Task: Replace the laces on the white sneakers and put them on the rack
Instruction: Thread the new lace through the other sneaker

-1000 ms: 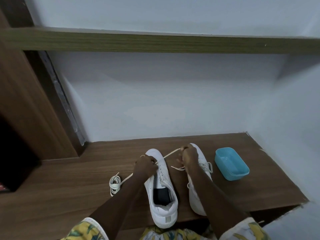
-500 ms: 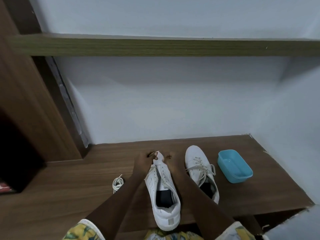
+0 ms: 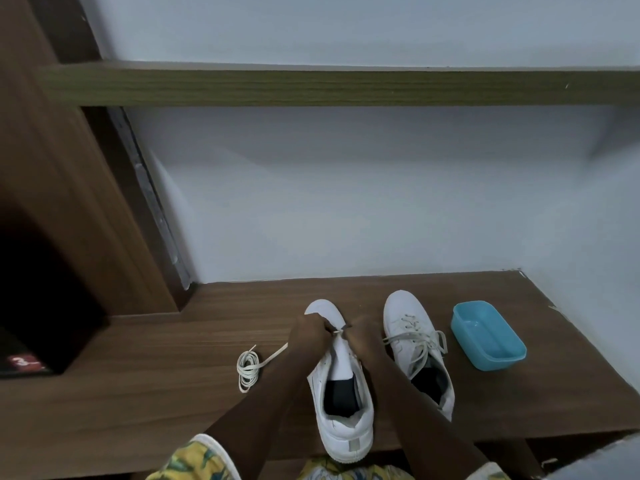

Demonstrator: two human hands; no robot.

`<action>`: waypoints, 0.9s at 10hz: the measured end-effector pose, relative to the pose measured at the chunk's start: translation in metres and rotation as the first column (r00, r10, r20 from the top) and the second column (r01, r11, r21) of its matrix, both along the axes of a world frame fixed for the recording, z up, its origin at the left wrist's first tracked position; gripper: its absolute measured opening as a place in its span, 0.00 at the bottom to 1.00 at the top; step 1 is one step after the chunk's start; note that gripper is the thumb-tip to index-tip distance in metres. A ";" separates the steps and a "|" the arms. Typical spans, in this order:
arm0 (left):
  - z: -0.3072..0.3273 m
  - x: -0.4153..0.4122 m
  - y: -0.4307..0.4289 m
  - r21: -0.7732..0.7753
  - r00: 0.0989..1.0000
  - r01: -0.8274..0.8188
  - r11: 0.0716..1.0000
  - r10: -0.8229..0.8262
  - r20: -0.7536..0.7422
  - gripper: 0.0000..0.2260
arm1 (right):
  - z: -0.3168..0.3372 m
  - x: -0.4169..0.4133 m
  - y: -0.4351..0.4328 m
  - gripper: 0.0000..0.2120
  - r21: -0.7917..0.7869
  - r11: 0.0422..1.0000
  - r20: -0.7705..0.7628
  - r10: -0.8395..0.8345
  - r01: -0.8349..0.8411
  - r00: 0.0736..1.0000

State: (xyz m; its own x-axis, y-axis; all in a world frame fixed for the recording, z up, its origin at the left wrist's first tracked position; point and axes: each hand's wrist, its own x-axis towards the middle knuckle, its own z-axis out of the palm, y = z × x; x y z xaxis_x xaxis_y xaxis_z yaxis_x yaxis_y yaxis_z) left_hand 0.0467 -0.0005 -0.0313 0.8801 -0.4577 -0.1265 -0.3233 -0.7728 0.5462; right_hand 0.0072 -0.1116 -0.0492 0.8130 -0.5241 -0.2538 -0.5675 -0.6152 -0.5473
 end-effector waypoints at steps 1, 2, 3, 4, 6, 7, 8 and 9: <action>-0.001 0.000 -0.005 0.024 0.999 -0.025 0.999 0.025 0.021 0.13 | 0.003 0.001 -0.005 0.13 0.018 0.999 -0.027 0.041 -0.041 0.999; -0.003 -0.001 -0.009 0.036 0.998 -0.060 0.998 0.060 0.010 0.13 | 0.017 -0.007 -0.005 0.14 0.136 0.990 -0.011 -0.041 0.043 0.999; -0.007 -0.001 -0.011 0.041 0.997 -0.077 0.996 0.076 0.021 0.13 | 0.010 -0.007 -0.007 0.14 0.183 0.982 0.013 -0.056 0.053 0.998; -0.010 -0.001 -0.013 0.065 0.996 -0.086 0.994 0.085 0.026 0.12 | 0.011 -0.007 -0.005 0.13 0.248 0.963 0.021 -0.113 0.105 0.993; -0.009 -0.002 -0.017 0.151 0.997 -0.061 0.987 0.054 0.053 0.10 | 0.008 -0.007 -0.004 0.13 0.331 0.933 0.043 -0.166 0.143 0.985; -0.011 0.000 -0.018 0.161 0.997 -0.059 0.985 0.049 0.064 0.08 | 0.007 -0.009 -0.006 0.14 0.353 0.918 0.036 -0.204 0.178 0.978; -0.012 0.001 -0.017 0.147 0.997 -0.052 0.988 0.043 0.068 0.11 | 0.007 -0.011 -0.004 0.15 0.413 0.890 0.024 -0.222 0.193 0.975; -0.015 0.003 -0.014 0.108 0.997 -0.047 0.993 0.041 0.058 0.12 | 0.000 -0.006 -0.001 0.14 0.404 0.906 0.086 -0.171 0.122 0.982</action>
